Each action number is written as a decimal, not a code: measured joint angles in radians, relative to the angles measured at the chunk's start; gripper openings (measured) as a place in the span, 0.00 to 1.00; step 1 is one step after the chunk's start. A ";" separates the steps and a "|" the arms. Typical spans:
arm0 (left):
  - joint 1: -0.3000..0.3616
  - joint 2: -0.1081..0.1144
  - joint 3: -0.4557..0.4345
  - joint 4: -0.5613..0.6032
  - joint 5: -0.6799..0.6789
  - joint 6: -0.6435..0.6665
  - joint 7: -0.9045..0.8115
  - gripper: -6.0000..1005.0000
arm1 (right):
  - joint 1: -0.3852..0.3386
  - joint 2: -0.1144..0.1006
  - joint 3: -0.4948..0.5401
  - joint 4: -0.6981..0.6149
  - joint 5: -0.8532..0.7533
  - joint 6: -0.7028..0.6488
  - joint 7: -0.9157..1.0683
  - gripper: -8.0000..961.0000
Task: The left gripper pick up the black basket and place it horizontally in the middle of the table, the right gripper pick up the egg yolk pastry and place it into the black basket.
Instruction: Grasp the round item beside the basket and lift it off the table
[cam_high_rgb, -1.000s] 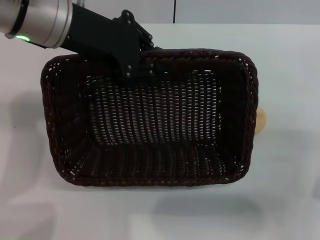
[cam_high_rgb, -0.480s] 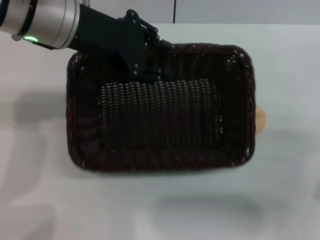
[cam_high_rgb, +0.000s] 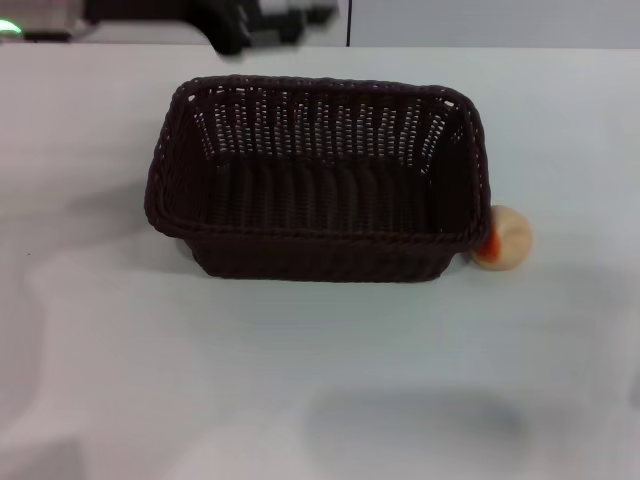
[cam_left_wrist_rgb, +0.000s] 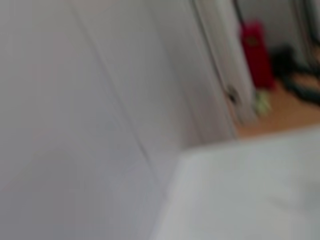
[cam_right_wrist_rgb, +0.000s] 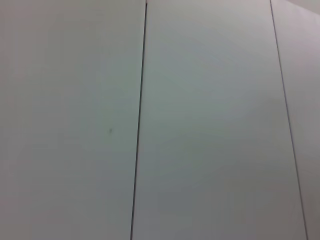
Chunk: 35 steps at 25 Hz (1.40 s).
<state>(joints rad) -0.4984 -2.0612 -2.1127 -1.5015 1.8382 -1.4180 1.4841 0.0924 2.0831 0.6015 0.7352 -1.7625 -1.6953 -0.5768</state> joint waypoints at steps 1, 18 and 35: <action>0.000 0.000 0.000 0.000 0.000 0.000 0.000 0.50 | 0.000 0.000 0.000 0.000 0.000 0.000 0.000 0.67; 0.245 0.000 -0.319 0.328 -0.740 0.074 0.113 0.48 | 0.010 0.002 -0.291 0.045 0.127 0.042 0.088 0.67; 0.271 0.002 -0.334 0.326 -0.761 0.047 0.114 0.49 | 0.037 0.001 -0.306 0.056 0.130 0.312 0.091 0.67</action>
<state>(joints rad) -0.2270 -2.0595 -2.4471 -1.1759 1.0768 -1.3715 1.5980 0.1299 2.0841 0.2958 0.7916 -1.6323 -1.3837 -0.4862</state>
